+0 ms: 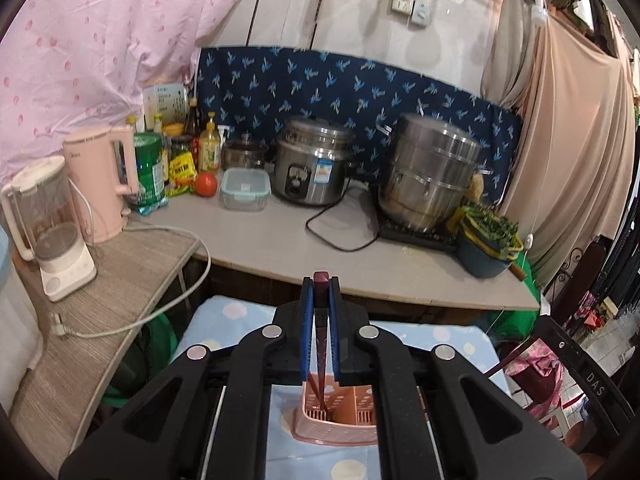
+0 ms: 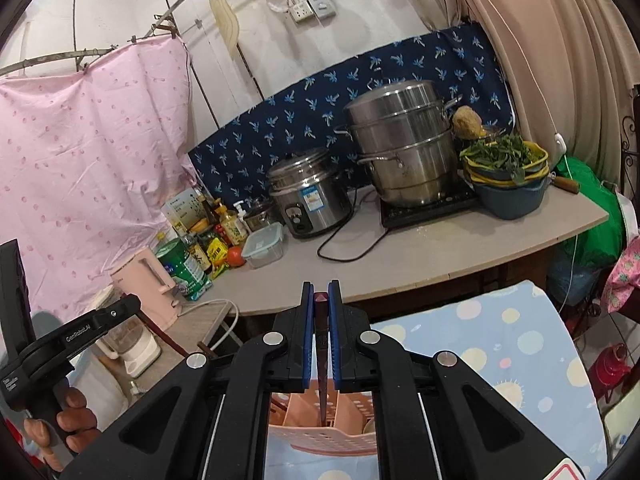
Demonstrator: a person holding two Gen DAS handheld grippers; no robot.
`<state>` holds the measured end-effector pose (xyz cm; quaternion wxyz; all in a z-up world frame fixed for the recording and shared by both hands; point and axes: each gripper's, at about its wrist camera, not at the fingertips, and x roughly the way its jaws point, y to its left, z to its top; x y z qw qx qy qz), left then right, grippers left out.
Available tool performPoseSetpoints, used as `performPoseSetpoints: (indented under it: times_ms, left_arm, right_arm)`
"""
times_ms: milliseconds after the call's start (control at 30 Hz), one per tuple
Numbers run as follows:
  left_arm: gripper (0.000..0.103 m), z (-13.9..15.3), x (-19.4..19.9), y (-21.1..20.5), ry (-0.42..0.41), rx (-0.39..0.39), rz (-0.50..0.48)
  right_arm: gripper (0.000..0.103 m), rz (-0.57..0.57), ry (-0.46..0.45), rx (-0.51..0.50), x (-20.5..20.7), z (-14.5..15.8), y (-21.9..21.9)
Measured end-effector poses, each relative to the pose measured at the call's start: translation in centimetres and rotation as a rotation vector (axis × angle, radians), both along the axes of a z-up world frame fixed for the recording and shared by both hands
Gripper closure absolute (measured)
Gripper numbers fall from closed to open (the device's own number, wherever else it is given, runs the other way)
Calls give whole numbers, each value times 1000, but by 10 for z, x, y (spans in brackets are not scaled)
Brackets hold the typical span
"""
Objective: Organize utensils
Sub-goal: 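Carry both chopsticks to the pink basket and open the left tool inside it, then open the right tool over the basket while both tools withdraw toward the table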
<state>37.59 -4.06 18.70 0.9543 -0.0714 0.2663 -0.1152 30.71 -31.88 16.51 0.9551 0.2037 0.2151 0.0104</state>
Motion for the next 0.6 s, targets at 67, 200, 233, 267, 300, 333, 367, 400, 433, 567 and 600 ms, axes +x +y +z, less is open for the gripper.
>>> performPoseSetpoints:
  times_ms: [67,200,233,267,300,333,367,400,433,567,600]
  left_arm:
    - [96,-12,4,-2,25,5,4]
    - [96,-27,8,-4,59,9,5]
    - [95,-30,10,-3,65,10,4]
    - [95,-32,10,-4,71,11,3]
    - [95,-34,10,-3,72,10,4]
    - [94,-35,9,-2,69,10,8]
    - [92,-35,8,-1,68,9,11]
    - [82,-36,8,0,71,8,13]
    - [66,-36,7,2,75,3,18]
    - [54,-34,-2,6,63,4,23]
    - [53,-33,-5,7,62,9,23]
  right_arm:
    - [96,0,22,0,4,-10,0]
    - [96,6,51,-1,7,-25,1]
    - [95,6,57,-2,7,-27,1]
    - [95,6,62,-3,7,-30,1]
    - [95,7,64,-5,7,-30,1]
    - [93,4,61,-6,6,-30,1]
    - [92,1,59,-9,4,-30,1]
    - [90,0,61,-11,4,-29,2]
    - [87,-1,61,-12,3,-29,2]
    - [80,-4,55,-10,-8,-25,3]
    - [79,-3,54,-11,-12,-25,4]
